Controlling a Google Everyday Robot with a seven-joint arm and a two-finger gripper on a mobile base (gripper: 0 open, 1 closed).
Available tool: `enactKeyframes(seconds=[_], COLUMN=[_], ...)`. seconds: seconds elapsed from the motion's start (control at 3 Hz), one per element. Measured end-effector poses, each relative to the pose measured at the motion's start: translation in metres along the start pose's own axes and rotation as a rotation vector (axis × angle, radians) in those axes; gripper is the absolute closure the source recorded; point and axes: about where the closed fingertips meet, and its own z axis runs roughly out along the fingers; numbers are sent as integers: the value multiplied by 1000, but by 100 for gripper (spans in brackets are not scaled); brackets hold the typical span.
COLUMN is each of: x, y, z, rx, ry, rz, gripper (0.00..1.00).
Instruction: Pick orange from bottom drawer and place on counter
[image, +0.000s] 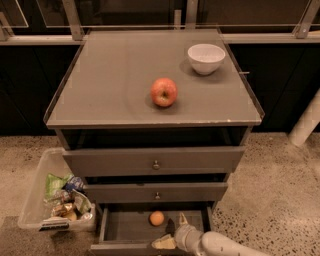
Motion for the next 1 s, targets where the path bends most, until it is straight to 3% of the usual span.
enactKeyframes(seconds=[0.33,0.67,1.0], x=[3,9,12], y=[-14,-43,-44], z=[12,51,60], rx=[15,44,39], ry=[6,14,21], rz=[-7,-3,-4], gripper=[0,0,0])
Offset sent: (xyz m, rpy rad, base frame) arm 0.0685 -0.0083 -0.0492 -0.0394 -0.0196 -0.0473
